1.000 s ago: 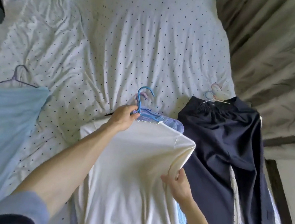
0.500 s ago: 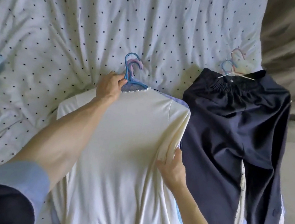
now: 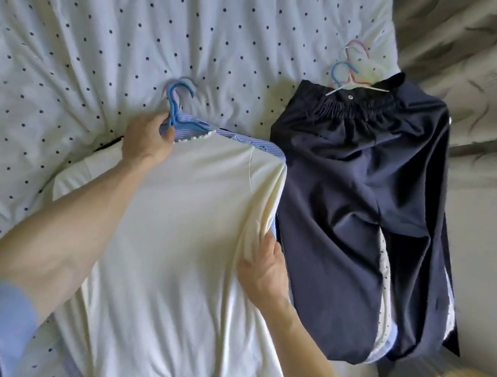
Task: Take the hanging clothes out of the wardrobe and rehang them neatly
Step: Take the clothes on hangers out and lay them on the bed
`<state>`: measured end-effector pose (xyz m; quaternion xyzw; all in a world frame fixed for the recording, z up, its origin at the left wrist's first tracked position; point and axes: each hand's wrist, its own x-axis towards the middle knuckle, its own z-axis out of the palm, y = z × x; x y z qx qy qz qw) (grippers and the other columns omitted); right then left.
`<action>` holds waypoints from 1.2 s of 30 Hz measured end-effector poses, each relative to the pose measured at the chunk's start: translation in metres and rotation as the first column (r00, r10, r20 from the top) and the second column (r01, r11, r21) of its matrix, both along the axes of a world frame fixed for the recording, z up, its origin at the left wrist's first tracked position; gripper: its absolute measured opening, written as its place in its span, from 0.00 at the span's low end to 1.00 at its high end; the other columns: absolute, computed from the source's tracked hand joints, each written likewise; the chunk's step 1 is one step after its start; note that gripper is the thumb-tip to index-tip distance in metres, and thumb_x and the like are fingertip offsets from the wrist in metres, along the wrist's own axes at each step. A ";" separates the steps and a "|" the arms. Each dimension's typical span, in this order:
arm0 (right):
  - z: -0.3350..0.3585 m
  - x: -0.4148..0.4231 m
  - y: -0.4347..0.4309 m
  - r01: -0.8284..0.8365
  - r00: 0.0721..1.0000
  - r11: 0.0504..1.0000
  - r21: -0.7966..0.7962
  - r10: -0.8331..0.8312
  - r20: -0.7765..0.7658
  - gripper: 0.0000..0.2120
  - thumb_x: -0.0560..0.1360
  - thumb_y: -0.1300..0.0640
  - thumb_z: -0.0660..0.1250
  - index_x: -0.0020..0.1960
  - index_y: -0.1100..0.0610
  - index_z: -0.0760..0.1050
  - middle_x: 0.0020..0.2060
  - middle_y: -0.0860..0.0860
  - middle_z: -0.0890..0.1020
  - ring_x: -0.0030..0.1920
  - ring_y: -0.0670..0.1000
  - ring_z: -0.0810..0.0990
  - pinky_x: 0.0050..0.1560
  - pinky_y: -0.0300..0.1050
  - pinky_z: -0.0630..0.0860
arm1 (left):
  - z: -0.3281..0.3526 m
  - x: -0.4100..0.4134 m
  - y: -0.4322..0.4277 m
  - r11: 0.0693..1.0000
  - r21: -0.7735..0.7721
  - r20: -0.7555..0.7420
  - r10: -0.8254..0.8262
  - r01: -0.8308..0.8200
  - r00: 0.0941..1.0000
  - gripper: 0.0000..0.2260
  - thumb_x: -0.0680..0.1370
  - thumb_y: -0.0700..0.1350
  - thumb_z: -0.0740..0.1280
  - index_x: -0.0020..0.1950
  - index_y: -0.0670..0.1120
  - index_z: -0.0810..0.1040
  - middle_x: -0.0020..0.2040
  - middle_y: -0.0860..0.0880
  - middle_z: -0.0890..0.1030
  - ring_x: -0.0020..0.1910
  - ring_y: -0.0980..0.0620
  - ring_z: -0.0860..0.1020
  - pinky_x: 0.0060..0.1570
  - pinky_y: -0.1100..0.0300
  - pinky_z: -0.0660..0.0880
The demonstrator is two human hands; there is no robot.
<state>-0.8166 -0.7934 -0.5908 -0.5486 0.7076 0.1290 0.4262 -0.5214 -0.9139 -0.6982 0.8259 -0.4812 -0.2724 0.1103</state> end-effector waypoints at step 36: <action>0.277 -0.409 0.589 0.491 0.577 0.476 -0.730 -0.805 -0.138 0.17 0.80 0.48 0.58 0.66 0.45 0.77 0.67 0.42 0.77 0.72 0.47 0.69 0.72 0.43 0.64 | 0.366 -0.659 0.455 -0.302 -0.199 0.146 -0.950 0.932 -0.276 0.19 0.80 0.50 0.62 0.72 0.56 0.72 0.72 0.54 0.73 0.71 0.52 0.70 0.71 0.57 0.65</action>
